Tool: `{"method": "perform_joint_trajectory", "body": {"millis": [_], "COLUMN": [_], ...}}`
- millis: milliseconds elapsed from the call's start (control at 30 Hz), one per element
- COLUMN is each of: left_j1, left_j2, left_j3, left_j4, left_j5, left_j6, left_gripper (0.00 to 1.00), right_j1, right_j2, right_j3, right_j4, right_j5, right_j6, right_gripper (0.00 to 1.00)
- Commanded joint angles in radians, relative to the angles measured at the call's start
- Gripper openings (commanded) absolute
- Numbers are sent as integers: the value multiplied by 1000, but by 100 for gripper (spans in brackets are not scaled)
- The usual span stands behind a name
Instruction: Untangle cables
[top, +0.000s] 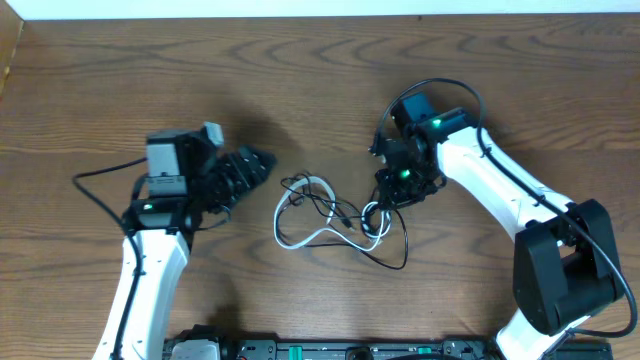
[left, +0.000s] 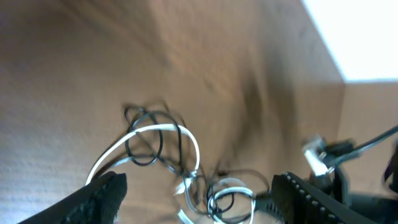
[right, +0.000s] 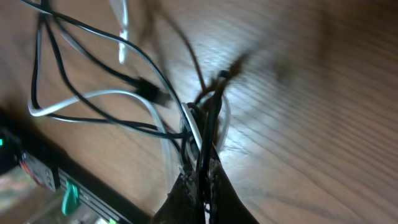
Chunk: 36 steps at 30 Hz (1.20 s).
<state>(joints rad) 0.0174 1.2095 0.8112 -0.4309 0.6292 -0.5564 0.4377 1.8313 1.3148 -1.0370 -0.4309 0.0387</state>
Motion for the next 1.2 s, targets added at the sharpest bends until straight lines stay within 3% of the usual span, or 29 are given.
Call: {"method": "perform_joint_trajectory", "body": {"millis": [0,500,800,1067,1133,1167], "left_j1": [-64,-376,-401,-401,-400,-400], "left_j2": [26,175,343,427,427,427], "left_j3": [14,14,14,14,14,14], "left_j4": [-26,-28,-20,235,303,333], "left_j5": [15,10,10,10,10,11], "left_j6": [21,6,-173,-202,-206,-206], "left_gripper": [80,67,65,65,51,34], "right_j1": [16,18,18,18,18,18], "right_j2": [-6,-7,-7,-7,-7,-7], "right_j3": [5,6,6,6,6,6], "right_j4": [-2,105,132,124,114,110], "right_j5": [-43,-130,-137,-137,-137,-136], "right_j6": [-80,36,80,80,80,80], "right_gripper": [1,1,1,1,1,1]}}
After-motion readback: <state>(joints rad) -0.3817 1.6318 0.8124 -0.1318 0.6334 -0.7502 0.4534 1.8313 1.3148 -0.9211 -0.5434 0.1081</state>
